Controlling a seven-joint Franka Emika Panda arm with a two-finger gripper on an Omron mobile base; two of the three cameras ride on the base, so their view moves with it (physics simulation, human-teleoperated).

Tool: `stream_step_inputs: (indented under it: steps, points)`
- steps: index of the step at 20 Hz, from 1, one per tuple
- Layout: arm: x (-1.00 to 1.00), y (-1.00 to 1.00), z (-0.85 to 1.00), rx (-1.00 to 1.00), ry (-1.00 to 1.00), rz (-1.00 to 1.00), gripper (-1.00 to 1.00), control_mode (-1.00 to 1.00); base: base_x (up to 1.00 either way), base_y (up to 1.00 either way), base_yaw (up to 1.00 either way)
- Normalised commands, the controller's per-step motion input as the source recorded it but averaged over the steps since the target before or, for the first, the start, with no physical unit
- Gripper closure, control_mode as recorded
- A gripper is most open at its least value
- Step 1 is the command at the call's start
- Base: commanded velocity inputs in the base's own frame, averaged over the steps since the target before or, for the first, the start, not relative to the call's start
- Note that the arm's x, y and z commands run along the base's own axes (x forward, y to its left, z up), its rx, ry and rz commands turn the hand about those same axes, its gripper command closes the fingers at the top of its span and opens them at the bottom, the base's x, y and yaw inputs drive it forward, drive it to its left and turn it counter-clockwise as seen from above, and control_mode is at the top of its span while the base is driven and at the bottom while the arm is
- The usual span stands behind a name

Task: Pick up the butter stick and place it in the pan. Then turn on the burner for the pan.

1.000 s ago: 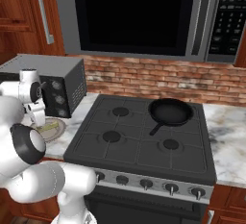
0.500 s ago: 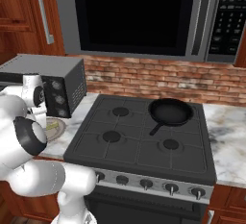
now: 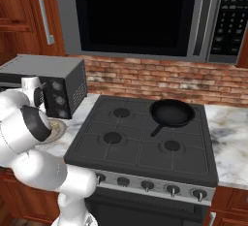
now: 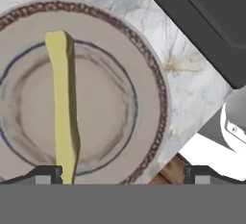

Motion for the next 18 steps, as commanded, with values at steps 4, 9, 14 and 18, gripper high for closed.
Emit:
stream_step_inputs:
  steps: [4, 9, 14, 18]
  points:
    - [0.10, 0.03, -0.24, -0.03, 0.00, 0.00, -1.00, -1.00, 0.00, 0.00, 0.00]
    - [0.04, 0.00, -0.30, -0.02, 0.00, 0.00, -1.00, -1.00, 0.00, 0.00, 0.00]
    - [0.16, 0.00, -0.16, 0.00, 0.00, 0.00, -1.00, -1.00, 0.00, 0.00, 0.00]
    - [0.23, 0.00, -0.11, 0.00, 0.00, 0.00, -1.00, -1.00, 0.00, 0.00, 0.00]
